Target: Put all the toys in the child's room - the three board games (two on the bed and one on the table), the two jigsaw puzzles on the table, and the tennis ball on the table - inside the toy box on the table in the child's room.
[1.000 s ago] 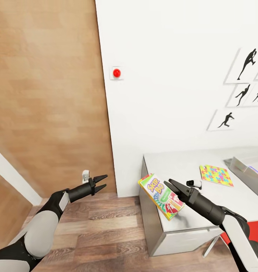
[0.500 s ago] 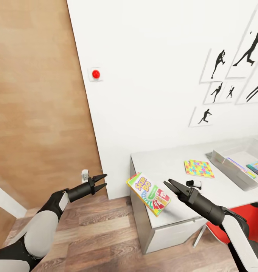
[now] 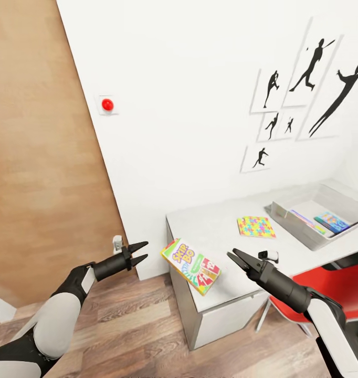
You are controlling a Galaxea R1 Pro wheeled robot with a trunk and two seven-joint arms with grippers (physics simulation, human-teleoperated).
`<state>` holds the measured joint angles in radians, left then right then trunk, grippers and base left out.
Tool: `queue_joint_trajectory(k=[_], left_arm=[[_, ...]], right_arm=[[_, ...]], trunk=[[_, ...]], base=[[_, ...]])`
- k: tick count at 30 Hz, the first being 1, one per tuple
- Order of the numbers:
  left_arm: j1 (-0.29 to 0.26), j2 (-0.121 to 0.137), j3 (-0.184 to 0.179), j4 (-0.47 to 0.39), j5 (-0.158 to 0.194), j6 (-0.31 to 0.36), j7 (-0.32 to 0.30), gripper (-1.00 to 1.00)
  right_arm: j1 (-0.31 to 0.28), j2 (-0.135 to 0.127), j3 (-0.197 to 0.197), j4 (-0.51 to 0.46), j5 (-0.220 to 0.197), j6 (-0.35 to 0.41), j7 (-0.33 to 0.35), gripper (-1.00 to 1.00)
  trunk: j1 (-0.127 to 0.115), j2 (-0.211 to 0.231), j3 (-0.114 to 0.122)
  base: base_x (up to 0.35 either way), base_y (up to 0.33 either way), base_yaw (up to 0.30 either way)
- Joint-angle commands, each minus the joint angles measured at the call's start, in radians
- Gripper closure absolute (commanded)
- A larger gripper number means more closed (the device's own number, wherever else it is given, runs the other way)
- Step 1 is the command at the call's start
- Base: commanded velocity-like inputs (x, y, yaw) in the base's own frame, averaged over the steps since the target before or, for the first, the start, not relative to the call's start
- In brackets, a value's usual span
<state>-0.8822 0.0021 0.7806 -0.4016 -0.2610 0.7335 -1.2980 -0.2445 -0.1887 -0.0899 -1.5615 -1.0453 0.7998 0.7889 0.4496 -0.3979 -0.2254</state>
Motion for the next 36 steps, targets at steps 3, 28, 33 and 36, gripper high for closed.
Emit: queue_joint_trajectory(k=[3,28,33,36], left_arm=[[-0.001,-0.001,0.008,0.000,-0.011,0.009,-0.007,-1.00],[-0.001,0.001,0.009,0.000,-0.011,0.011,-0.007,-1.00],[-0.001,0.001,0.009,0.000,-0.011,0.011,-0.007,-1.00],[-0.001,0.001,0.009,0.000,-0.011,0.012,-0.007,-1.00]], right_arm=[[-0.001,0.000,-0.001,0.000,-0.006,0.006,-0.011,-1.00],[-0.001,0.015,0.000,0.000,0.000,0.006,-0.019,-1.00],[-0.001,0.016,0.001,0.000,0.000,0.006,-0.019,-1.00],[-0.001,0.019,0.000,0.000,-0.001,0.006,-0.019,-1.00]], trunk=[[0.000,-0.002,-0.002],[0.000,-0.002,0.017],[0.000,-0.002,0.018],[0.000,-0.002,0.019]], base=[[-0.063,0.040,-0.041],[-0.005,0.060,-0.124],[0.000,0.066,-0.027],[0.000,0.206,-0.017]])
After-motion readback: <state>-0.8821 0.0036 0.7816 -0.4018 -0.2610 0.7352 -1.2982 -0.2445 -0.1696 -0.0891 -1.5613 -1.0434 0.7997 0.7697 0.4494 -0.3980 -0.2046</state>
